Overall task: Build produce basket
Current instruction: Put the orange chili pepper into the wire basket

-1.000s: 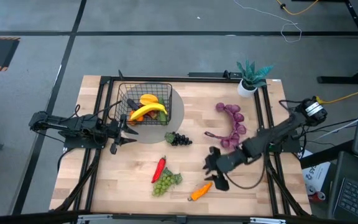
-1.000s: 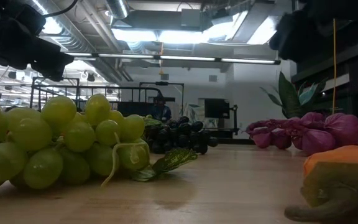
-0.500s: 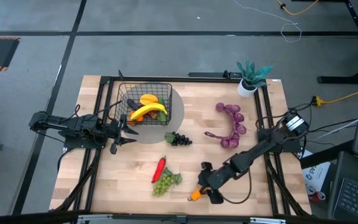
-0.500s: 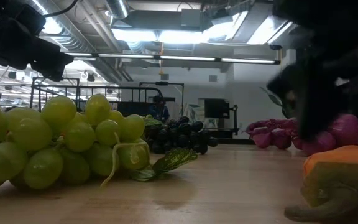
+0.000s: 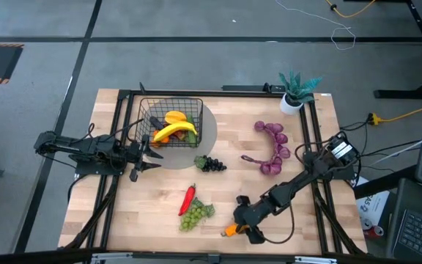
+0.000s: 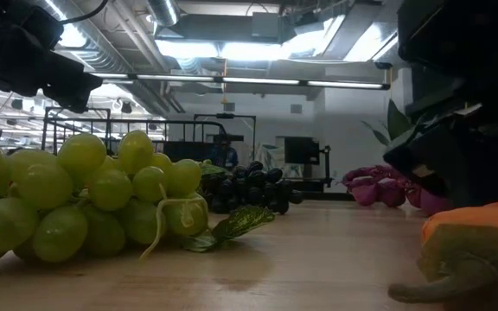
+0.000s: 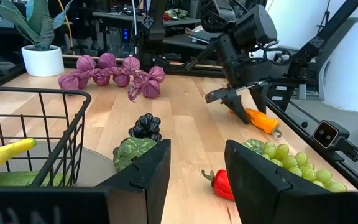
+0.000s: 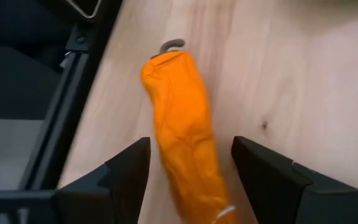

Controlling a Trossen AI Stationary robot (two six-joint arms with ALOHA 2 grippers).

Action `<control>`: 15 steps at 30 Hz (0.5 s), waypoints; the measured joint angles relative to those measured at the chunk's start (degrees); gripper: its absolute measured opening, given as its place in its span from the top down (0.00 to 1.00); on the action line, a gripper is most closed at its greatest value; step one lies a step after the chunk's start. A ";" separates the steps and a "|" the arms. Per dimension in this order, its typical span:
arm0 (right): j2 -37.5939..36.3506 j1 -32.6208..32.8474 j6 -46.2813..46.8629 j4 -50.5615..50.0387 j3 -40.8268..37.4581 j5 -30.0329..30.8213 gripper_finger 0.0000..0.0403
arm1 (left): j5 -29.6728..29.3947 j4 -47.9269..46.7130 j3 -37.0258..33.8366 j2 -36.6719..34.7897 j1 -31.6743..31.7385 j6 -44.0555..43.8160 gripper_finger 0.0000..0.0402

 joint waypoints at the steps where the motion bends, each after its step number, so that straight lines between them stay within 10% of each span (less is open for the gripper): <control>1: 0.01 -0.01 -0.17 -0.03 -0.01 0.56 0.43 | 0.00 0.00 0.00 0.00 -0.01 -0.01 0.63; 15: 0.27 -0.29 -0.06 -0.25 0.04 9.39 0.81 | 0.02 -0.01 0.00 0.00 0.00 0.00 0.63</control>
